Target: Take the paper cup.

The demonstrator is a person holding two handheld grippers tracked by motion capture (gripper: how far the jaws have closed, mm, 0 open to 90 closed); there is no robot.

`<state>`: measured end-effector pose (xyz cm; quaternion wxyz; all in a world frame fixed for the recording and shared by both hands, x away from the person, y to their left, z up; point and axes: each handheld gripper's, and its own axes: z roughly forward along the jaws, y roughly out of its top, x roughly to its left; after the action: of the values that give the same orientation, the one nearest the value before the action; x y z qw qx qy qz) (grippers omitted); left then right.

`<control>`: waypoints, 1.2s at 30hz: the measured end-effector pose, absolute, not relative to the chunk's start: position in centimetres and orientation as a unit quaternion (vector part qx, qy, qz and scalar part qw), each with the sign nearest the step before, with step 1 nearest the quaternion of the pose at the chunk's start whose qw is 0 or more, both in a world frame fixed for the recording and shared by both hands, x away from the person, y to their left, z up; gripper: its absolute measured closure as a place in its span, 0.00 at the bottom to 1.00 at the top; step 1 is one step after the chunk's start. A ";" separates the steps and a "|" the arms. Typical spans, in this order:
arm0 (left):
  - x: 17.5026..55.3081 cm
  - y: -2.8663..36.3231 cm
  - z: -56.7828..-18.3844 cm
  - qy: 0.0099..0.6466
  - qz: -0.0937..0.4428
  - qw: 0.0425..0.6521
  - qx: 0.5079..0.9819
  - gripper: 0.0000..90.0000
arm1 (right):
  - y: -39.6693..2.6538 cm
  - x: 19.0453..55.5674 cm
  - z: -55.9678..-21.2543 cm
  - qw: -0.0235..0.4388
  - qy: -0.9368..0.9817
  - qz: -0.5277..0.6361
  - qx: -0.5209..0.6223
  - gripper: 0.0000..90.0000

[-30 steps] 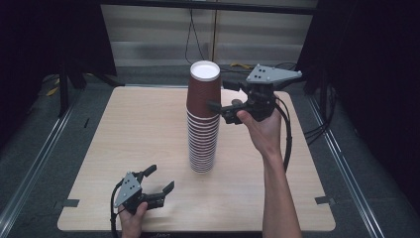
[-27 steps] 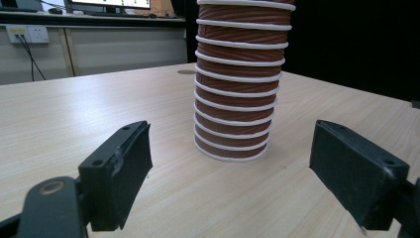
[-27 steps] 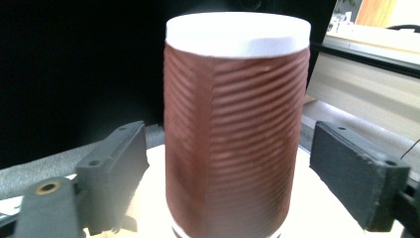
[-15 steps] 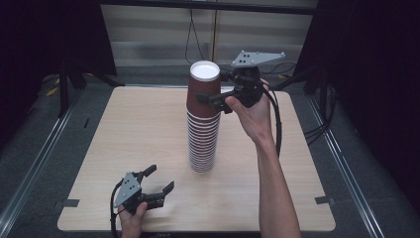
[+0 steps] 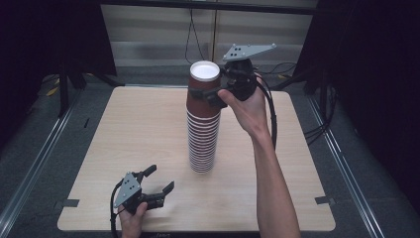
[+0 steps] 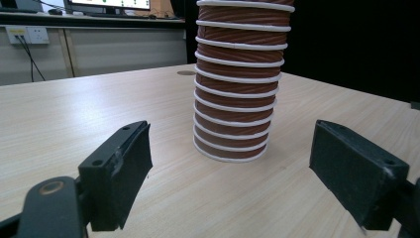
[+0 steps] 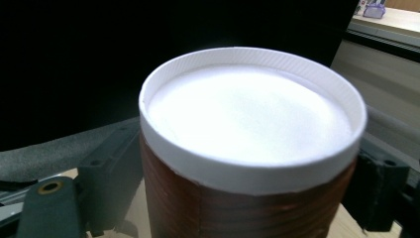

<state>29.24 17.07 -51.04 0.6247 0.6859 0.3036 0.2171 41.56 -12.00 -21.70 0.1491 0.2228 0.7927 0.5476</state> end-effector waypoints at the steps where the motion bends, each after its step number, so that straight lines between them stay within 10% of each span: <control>1: 29.2 17.1 -51.0 0.304 0.217 0.625 0.686 0.18 | -12.0 41.6 -21.7 0.149 0.793 0.548 0.223 0.17; 36: 29.3 17.1 -51.0 0.303 0.217 0.624 0.687 0.18 | -13.5 40.8 -20.1 0.169 0.720 0.639 0.213 0.23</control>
<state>29.27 17.09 -51.03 0.6240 0.6869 0.3029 0.2169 40.79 -13.46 -20.12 0.1689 0.2129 0.7200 0.6385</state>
